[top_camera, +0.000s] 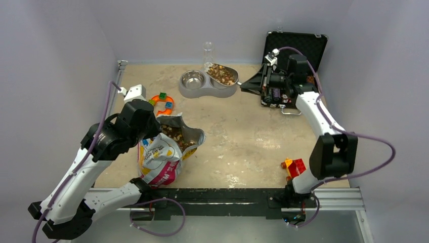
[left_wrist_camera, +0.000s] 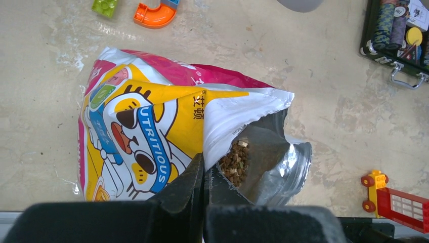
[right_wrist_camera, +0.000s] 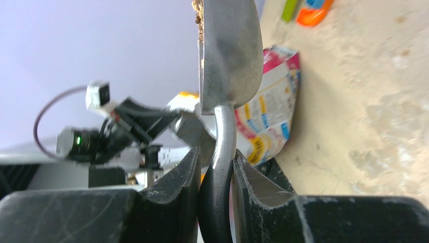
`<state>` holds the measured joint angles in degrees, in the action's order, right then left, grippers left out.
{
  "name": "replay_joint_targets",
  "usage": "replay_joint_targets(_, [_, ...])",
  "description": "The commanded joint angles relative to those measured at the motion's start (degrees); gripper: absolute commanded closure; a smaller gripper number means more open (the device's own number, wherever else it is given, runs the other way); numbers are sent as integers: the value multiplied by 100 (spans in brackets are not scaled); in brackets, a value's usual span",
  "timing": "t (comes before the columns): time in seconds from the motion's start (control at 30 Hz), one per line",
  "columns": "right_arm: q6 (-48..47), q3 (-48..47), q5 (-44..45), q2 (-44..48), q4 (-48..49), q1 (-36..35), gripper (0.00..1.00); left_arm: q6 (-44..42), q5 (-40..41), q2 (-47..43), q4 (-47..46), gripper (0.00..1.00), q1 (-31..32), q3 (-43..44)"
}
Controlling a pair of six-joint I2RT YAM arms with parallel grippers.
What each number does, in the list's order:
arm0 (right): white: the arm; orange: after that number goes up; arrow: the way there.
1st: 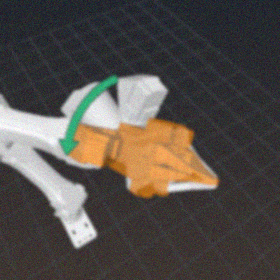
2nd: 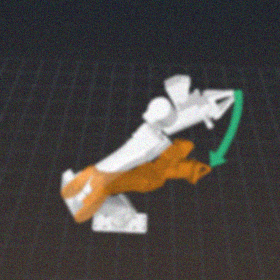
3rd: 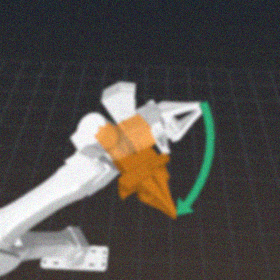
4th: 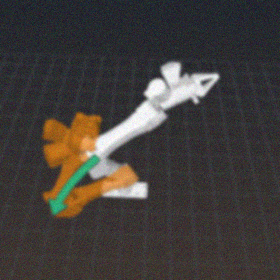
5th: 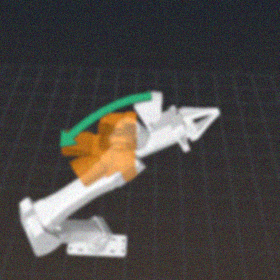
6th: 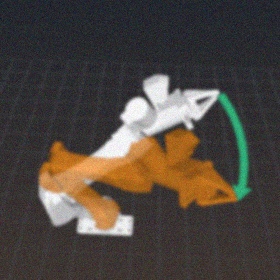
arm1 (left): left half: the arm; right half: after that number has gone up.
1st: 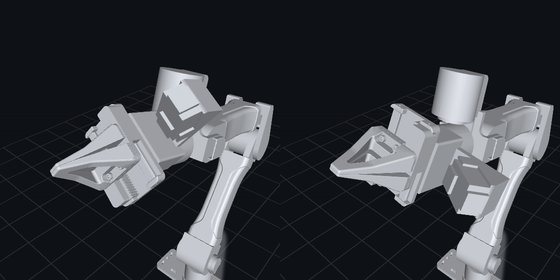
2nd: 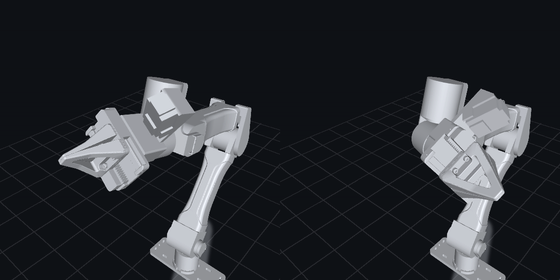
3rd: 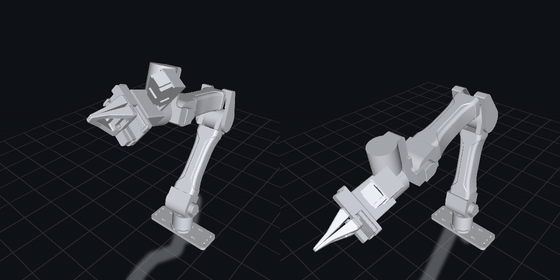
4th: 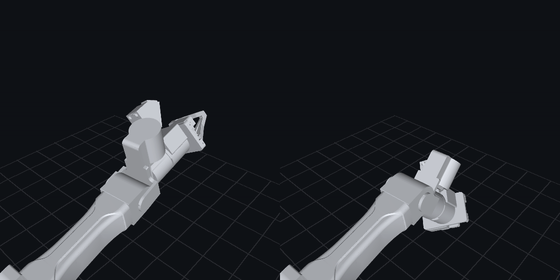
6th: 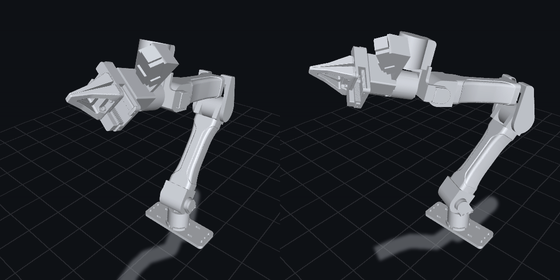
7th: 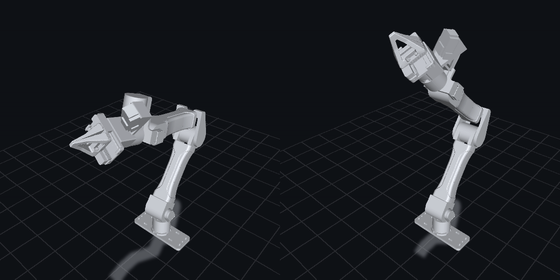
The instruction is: Serve the pet food
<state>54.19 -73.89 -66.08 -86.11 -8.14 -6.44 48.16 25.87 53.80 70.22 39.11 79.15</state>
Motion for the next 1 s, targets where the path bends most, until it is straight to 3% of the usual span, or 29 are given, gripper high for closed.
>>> replay_joint_targets(0.0, [33,-755,346,-882,136,198,100,-331,433,-166,80,100,-44,82])
replay_joint_targets(0.5, [-1353,-3082,2201,-2875,-3149,228,100,-239,157,-124,-122,100,-40,60])
replay_joint_targets(0.97, [-1579,-4829,3397,-3845,-4394,-320,100,-234,44,-183,-53,100,-44,60])
